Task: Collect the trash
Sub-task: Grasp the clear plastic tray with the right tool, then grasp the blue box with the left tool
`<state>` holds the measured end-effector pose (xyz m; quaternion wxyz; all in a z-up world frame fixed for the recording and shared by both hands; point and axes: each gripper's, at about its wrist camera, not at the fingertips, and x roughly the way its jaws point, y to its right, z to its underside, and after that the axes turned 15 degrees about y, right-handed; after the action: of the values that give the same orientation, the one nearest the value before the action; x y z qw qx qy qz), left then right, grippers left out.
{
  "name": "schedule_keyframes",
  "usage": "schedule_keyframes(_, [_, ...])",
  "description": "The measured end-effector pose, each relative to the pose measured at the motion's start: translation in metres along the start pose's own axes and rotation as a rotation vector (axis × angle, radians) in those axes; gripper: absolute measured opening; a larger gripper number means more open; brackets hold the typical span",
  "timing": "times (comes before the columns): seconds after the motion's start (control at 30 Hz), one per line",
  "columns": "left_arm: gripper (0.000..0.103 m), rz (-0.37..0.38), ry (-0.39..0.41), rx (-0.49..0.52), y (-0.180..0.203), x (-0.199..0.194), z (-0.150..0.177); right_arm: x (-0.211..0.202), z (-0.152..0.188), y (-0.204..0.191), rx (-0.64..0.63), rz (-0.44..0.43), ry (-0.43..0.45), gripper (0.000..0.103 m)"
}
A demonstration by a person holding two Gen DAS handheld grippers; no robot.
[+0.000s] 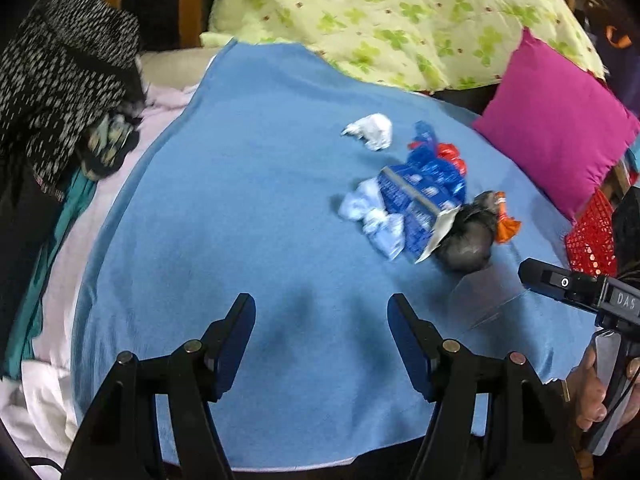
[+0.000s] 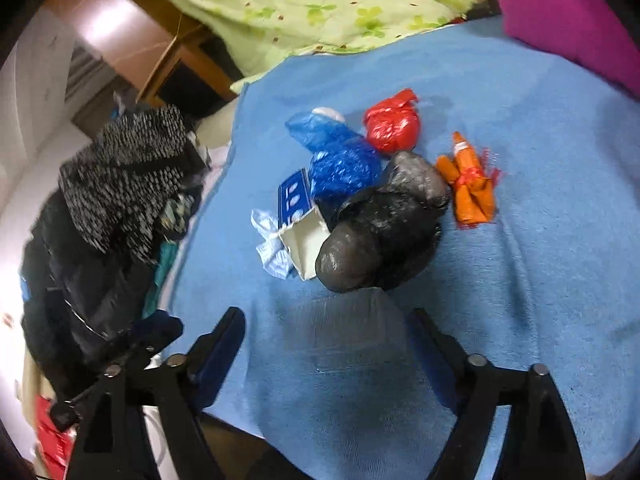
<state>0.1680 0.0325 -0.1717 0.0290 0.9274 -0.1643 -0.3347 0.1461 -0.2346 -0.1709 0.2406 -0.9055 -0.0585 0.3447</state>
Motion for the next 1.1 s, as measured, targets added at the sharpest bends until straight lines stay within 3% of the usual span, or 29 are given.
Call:
schedule_keyframes(0.13, [0.069,-0.006,-0.008,-0.046,-0.011,-0.002,0.001,0.019,0.014,-0.009,-0.075,0.040,-0.019,0.087])
schedule_keyframes(0.33, [0.069,-0.001,0.010,-0.032,-0.005,-0.006,-0.008,0.034,0.026,-0.010,-0.113,0.083,-0.011,0.087])
schedule_keyframes(0.63, [0.069,0.037,-0.015,-0.034,0.017,0.008,-0.018,0.019,0.026,0.006,-0.099,0.026,0.002,0.086])
schedule_keyframes(0.9, [0.070,0.112,-0.083,-0.028,0.070,0.062,-0.052,-0.023,0.013,0.040,-0.014,0.023,0.074,0.086])
schedule_keyframes(1.1, [0.070,0.068,-0.164,-0.024,0.105,0.112,-0.063,-0.048,0.003,0.062,0.026,0.033,0.123,0.086])
